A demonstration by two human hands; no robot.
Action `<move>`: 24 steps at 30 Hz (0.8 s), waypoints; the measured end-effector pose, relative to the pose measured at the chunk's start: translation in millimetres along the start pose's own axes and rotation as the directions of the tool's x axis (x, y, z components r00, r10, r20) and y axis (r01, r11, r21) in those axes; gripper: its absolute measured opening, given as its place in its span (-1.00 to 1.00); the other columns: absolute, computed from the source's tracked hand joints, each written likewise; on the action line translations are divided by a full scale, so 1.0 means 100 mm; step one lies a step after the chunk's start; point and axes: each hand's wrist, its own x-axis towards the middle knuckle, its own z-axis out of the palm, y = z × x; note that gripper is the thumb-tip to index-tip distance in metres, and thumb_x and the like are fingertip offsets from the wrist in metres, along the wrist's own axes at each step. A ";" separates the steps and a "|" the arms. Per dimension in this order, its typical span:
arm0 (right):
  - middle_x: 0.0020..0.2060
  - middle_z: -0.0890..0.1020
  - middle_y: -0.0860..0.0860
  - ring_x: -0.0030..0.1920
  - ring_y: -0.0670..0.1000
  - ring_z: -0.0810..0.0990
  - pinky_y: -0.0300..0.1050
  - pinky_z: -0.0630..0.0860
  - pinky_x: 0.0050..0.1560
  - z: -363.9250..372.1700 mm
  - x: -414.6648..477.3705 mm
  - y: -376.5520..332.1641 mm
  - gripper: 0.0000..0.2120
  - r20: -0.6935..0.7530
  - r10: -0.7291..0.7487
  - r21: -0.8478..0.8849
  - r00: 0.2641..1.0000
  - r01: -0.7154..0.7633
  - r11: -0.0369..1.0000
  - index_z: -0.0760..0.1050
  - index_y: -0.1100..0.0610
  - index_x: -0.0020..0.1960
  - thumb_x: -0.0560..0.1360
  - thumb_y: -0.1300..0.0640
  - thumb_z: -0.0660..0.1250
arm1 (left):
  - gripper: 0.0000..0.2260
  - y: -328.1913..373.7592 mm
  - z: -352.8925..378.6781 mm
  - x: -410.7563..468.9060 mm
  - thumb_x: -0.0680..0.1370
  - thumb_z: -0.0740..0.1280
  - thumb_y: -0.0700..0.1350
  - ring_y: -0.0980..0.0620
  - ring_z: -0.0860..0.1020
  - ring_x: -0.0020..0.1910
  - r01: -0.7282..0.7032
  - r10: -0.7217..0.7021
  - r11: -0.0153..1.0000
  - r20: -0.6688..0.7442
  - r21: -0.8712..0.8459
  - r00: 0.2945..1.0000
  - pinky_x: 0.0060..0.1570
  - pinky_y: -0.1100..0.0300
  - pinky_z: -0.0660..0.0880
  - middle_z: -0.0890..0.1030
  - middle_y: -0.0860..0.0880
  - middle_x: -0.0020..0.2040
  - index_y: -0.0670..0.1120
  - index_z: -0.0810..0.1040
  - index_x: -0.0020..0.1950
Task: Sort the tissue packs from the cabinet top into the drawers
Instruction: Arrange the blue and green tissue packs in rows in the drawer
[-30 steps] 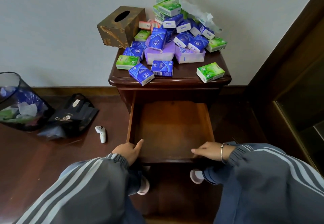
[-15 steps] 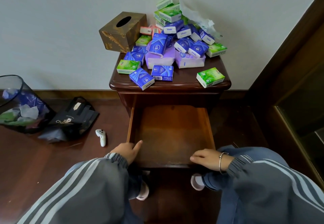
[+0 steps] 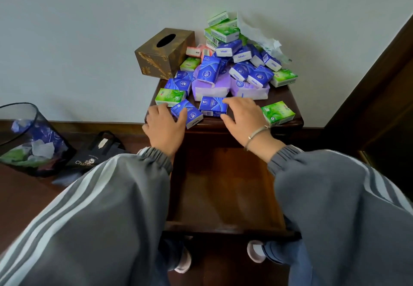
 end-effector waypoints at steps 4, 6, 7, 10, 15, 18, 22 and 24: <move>0.32 0.40 0.08 0.29 0.16 0.36 0.05 0.36 0.16 0.21 0.30 -0.04 -0.55 0.159 0.021 -0.127 0.987 0.000 0.992 0.26 0.10 0.38 0.55 -0.03 0.20 | -0.39 0.09 0.16 0.00 0.51 0.28 0.21 -0.16 0.24 0.40 0.172 -0.172 0.985 0.074 0.008 0.982 0.31 -0.07 0.21 0.28 -0.16 0.40 -0.16 0.32 0.40; 0.36 0.34 0.09 0.34 0.15 0.33 0.06 0.34 0.20 0.31 0.35 -0.02 -0.55 0.232 0.027 -0.165 0.972 0.012 0.986 0.25 0.11 0.39 0.56 -0.03 0.18 | -0.42 0.06 0.22 0.00 0.49 0.32 0.19 -0.16 0.22 0.38 0.167 -0.166 0.986 0.073 -0.016 0.983 0.30 -0.06 0.22 0.28 -0.14 0.39 -0.13 0.35 0.39; 0.36 0.34 0.10 0.33 0.15 0.33 0.07 0.35 0.19 0.35 0.36 0.00 -0.57 0.226 0.031 -0.180 0.974 0.011 0.984 0.27 0.12 0.37 0.56 -0.01 0.19 | -0.42 0.03 0.24 0.01 0.48 0.34 0.18 -0.15 0.22 0.38 0.153 -0.149 0.988 0.077 -0.038 0.986 0.29 -0.06 0.22 0.28 -0.13 0.38 -0.12 0.36 0.38; 0.30 0.35 0.14 0.26 0.18 0.38 0.07 0.39 0.10 0.40 0.39 0.01 -0.64 0.163 0.028 -0.195 0.986 0.004 0.981 0.30 0.14 0.28 0.53 0.08 0.26 | -0.37 -0.04 0.27 0.08 0.43 0.42 0.15 -0.16 0.23 0.38 0.143 -0.128 0.982 0.118 -0.126 0.985 0.29 -0.07 0.25 0.28 -0.14 0.37 -0.11 0.33 0.38; 0.14 0.46 0.18 0.11 0.21 0.46 0.04 0.40 0.04 0.36 0.44 -0.01 -0.59 0.132 0.015 -0.241 0.991 0.017 0.970 0.29 0.15 0.25 0.46 0.18 0.34 | -0.48 -0.13 0.30 0.11 0.39 0.51 -0.05 -0.10 0.44 0.21 0.083 -0.023 0.894 0.141 -0.440 0.990 0.23 -0.01 0.40 0.48 -0.13 0.17 -0.10 0.29 0.20; 0.15 0.43 0.17 0.09 0.22 0.49 0.04 0.43 0.04 0.27 0.37 -0.01 -0.61 0.043 0.083 -0.104 0.996 -0.078 0.992 0.34 0.14 0.21 0.45 0.13 0.36 | -0.66 -0.16 0.28 0.02 0.53 0.37 -0.12 -0.07 0.56 0.10 0.104 0.001 0.728 0.153 -0.677 0.988 0.14 -0.01 0.49 0.52 -0.09 0.08 -0.08 0.23 0.13; 0.14 0.48 0.10 0.11 0.08 0.52 -0.03 0.48 0.05 -0.01 0.09 0.00 -0.54 -0.077 0.138 0.399 0.987 -0.096 0.912 0.39 0.15 0.21 0.37 0.15 0.46 | -0.82 -0.23 0.12 -0.01 0.60 0.25 -0.10 0.16 0.62 -0.10 0.249 -0.037 0.545 0.274 -0.800 0.961 -0.14 0.22 0.57 0.56 -0.03 0.07 0.01 0.32 0.16; 0.14 0.52 0.02 0.15 -0.03 0.54 -0.10 0.48 0.20 -0.20 -0.11 -0.02 -0.42 0.045 -0.006 0.562 0.999 -0.021 0.827 0.36 0.14 0.25 0.30 0.21 0.52 | -0.88 -0.24 0.00 -0.06 0.59 0.28 -0.13 0.19 0.65 -0.25 0.382 0.012 0.503 0.448 -0.775 0.894 -0.36 0.25 0.56 0.59 -0.03 -0.01 0.03 0.42 0.10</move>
